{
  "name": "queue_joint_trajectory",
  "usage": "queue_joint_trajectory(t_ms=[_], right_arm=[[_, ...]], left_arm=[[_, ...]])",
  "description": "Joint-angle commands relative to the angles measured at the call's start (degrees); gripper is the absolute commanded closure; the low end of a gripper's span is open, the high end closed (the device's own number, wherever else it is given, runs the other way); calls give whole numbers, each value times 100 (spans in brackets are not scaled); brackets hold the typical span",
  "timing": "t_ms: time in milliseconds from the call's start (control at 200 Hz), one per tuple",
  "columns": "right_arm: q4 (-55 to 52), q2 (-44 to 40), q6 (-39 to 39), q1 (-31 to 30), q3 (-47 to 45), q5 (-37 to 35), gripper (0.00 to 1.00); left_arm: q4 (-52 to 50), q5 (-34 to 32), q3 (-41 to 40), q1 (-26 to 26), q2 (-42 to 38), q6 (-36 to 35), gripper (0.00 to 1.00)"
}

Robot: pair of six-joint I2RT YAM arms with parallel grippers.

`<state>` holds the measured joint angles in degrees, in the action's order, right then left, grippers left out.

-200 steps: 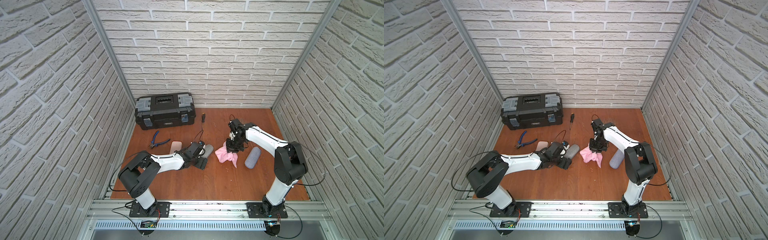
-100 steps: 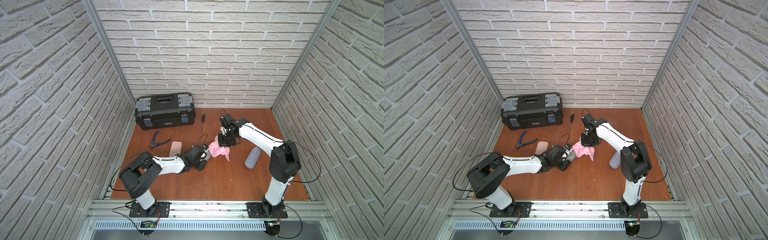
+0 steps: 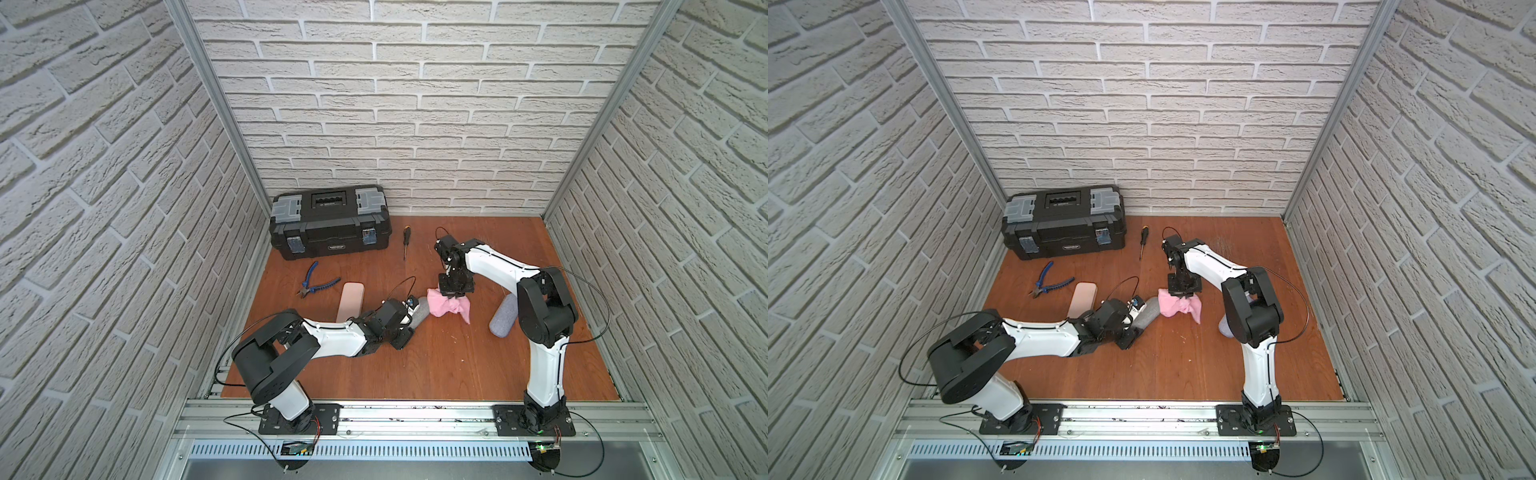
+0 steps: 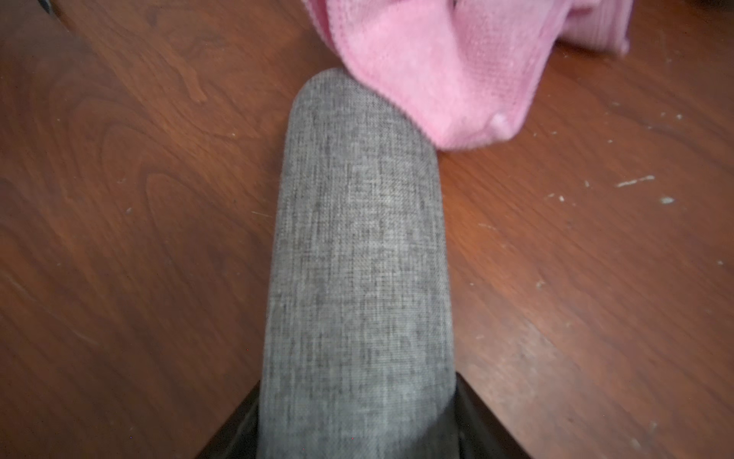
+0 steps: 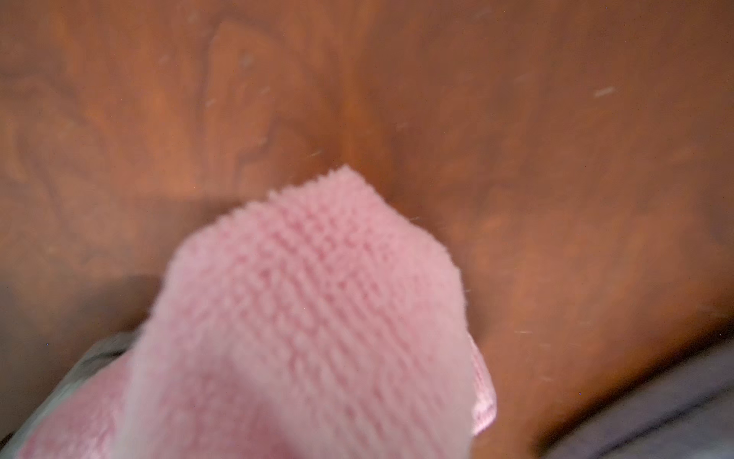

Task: Wipe the eyeglass case
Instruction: Wipe the dirt from the eyeglass case.

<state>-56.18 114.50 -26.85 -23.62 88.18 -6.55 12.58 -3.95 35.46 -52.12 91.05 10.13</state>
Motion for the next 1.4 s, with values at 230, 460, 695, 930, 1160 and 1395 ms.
queue_joint_trajectory(t_ms=[230,460,695,930,1160,1395], right_arm=[[1167,-853,-1096,-813,-1120,3041,98],[315,-440,-372,-28,-951,642,98],[-313,-973,-43,-656,-65,77,98],[1644,-566,-1453,-996,-1045,2996,98],[110,-392,-249,-211,-580,223,98],[-176,-992,-239,-571,-92,876,98]], left_arm=[[235,-273,-292,-367,-273,222,48],[308,-463,-303,-565,-228,159,47],[137,-694,-312,-649,-305,52,47],[42,-975,-363,-824,-514,27,47],[69,-1100,-405,-941,-510,-28,47],[123,-1407,-418,-1041,-532,7,47]])
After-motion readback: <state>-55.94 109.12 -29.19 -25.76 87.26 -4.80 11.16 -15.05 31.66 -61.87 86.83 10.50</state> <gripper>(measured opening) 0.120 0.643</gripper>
